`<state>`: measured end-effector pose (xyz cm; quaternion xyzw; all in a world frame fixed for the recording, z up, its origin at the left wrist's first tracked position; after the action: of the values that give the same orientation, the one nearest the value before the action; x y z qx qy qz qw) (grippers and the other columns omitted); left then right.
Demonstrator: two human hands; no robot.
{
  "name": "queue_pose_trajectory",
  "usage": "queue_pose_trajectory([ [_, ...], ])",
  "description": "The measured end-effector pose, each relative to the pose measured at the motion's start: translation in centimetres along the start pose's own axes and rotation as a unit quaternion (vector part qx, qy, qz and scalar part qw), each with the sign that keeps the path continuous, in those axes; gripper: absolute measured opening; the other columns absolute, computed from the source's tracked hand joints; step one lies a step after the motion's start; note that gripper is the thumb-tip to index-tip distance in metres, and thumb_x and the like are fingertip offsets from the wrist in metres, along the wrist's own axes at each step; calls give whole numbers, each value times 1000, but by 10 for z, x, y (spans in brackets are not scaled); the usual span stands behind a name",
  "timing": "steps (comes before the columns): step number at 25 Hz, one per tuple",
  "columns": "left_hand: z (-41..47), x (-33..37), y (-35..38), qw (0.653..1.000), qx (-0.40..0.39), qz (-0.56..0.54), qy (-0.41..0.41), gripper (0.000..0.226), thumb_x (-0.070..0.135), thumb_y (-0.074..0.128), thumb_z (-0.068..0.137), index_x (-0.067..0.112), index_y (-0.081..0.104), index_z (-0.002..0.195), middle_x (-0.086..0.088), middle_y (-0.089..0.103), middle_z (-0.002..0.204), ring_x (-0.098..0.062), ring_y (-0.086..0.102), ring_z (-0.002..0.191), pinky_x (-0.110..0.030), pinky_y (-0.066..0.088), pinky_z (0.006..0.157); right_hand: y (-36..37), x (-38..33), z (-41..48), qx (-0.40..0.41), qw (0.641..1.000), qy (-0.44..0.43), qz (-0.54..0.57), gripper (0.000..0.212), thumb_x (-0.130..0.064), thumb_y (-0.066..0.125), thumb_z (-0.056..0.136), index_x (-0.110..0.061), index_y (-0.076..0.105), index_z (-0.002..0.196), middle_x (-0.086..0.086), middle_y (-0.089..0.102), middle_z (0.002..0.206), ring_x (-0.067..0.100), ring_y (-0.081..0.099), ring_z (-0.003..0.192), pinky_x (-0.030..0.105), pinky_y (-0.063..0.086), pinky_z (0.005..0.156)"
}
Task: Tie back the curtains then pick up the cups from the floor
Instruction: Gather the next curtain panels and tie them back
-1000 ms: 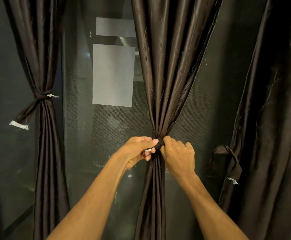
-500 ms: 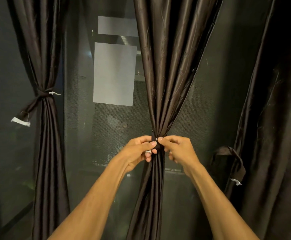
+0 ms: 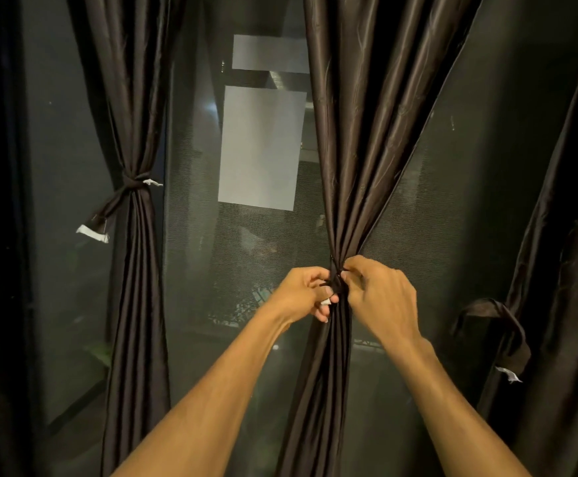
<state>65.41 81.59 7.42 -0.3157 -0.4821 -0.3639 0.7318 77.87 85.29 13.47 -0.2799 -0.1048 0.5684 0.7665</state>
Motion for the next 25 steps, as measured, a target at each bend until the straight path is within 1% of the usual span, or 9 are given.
queue_pose_trajectory([
  [5,8,-1,-3,998,9,53,12,13,-3,47,97,-2,60,100,-7,58,73,-5,51,45,-19,49,43,24,40,6,-41,957,169,234,12,-24,60,94,-26,55,83,-3,65,76,21,63,79,39,49,71],
  [9,10,-1,-3,996,21,81,18,18,-1,47,98,6,63,92,-4,58,72,-8,49,49,-23,48,46,28,32,7,-102,964,94,229,12,-22,73,85,-28,66,93,-9,66,79,8,65,76,30,53,71],
  [11,11,-1,-2,995,21,95,22,20,1,47,98,10,63,90,-3,59,73,-8,48,50,-24,46,47,25,32,7,-83,973,72,204,6,-22,72,86,-27,70,89,-12,68,78,3,65,77,26,51,71],
  [14,14,-1,-4,992,35,120,22,18,2,45,98,6,62,93,-1,58,72,-9,47,50,-26,45,48,22,44,3,-27,954,132,269,12,-20,66,92,-22,71,81,-11,68,74,-1,63,73,17,45,66],
  [16,14,-1,-3,992,39,120,19,20,1,44,99,8,61,89,-1,56,71,-10,47,50,-27,45,50,25,47,1,-19,943,152,295,16,-19,62,94,-22,70,81,-10,68,72,3,63,72,22,44,67],
  [18,14,-2,-1,993,43,111,22,24,1,43,99,11,60,84,-1,55,70,-10,48,51,-27,45,50,23,37,0,-47,961,101,253,9,-20,63,93,-21,72,92,-9,70,82,5,65,80,27,49,74],
  [21,15,0,2,992,46,115,38,27,-2,44,97,13,59,79,-3,56,70,-12,50,54,-26,47,51,20,24,1,-83,990,15,113,23,-17,66,90,-20,72,113,0,73,105,20,68,99,38,54,84],
  [23,15,4,4,986,62,144,48,29,-2,46,95,15,58,75,-2,56,68,-13,51,54,-26,47,50,12,3,-1,-49,997,-58,-25,16,-14,67,88,-15,73,103,4,71,98,26,68,92,37,54,73],
  [25,16,7,1,977,95,182,57,34,-3,49,92,18,55,66,3,54,59,-11,50,50,-26,44,50,9,-20,-9,1,985,-128,-118,12,-12,81,71,-13,69,75,3,66,74,24,66,69,31,48,55],
])
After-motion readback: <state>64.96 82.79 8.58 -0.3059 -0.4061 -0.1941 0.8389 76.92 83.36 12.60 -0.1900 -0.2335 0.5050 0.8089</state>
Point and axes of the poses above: each hand's wrist, its own z-axis towards the middle knuckle, its own y-axis out of the palm, x = y × z, the point moved 9 cm from there along z, towards the middle knuckle
